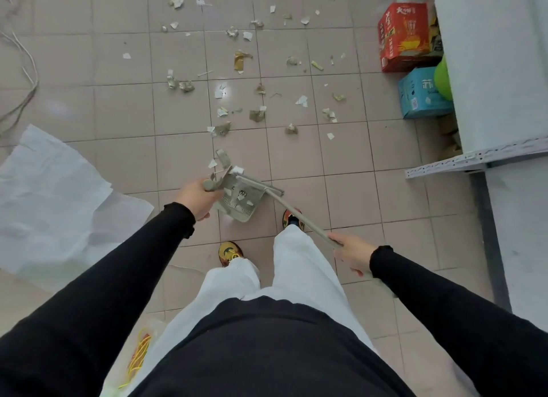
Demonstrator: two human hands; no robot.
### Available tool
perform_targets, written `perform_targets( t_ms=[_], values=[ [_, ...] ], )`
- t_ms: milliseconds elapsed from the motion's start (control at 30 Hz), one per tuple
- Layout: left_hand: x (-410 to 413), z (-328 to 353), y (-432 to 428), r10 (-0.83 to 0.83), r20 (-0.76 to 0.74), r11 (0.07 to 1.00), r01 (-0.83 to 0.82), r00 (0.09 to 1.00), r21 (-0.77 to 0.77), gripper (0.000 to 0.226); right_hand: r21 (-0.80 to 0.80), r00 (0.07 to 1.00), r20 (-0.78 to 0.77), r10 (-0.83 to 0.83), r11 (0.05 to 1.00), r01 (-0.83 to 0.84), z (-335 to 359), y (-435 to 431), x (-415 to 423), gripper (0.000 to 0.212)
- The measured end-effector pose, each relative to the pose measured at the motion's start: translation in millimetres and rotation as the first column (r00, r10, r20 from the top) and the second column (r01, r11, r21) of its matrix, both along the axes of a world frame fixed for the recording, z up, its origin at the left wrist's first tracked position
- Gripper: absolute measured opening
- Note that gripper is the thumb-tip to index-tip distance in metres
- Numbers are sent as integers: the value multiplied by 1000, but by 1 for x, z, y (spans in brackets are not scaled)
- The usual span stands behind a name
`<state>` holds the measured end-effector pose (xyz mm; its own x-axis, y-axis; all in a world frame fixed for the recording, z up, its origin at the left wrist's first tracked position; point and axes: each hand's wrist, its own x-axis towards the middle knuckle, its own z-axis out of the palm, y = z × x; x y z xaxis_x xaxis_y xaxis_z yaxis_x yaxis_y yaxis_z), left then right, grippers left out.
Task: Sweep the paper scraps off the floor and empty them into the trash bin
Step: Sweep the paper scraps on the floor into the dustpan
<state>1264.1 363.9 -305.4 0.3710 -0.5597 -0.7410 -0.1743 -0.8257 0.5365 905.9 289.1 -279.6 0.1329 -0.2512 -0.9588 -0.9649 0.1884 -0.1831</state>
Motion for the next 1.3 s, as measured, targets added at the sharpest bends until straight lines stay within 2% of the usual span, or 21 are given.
perform_targets(
  t_ms=[133,267,400,500,700,867,1000,1300],
  values=[
    [5,1,5,-22,-9,1000,22,1000,6,6,-95,1000,-29,-4,996,1,-15,5,27,59],
    [6,4,6,-25,-11,1000,25,1000,5,11,-147,995,-45,89,985,-95,-41,-7,67,58],
    [7,7,4,-40,20,999,40,999,3,6,-60,980,-45,192,979,-195,-47,-14,69,51],
    [9,8,2,-51,21,999,51,998,-11,6,-1,992,-23,122,992,-123,-40,-11,35,53],
    [28,13,8,-82,74,996,84,994,-16,6,-48,1000,-13,4,999,-5,-30,-13,6,60],
    [56,27,18,-135,117,991,136,984,-1,9,-81,988,52,-143,986,146,-39,-33,46,57],
    [92,38,16,-217,146,976,216,965,19,9,-104,981,73,-180,977,187,-38,-33,85,57],
    [223,49,3,-443,161,895,446,882,21,8,-125,901,49,-432,892,435,-42,16,189,57]
  ],
)
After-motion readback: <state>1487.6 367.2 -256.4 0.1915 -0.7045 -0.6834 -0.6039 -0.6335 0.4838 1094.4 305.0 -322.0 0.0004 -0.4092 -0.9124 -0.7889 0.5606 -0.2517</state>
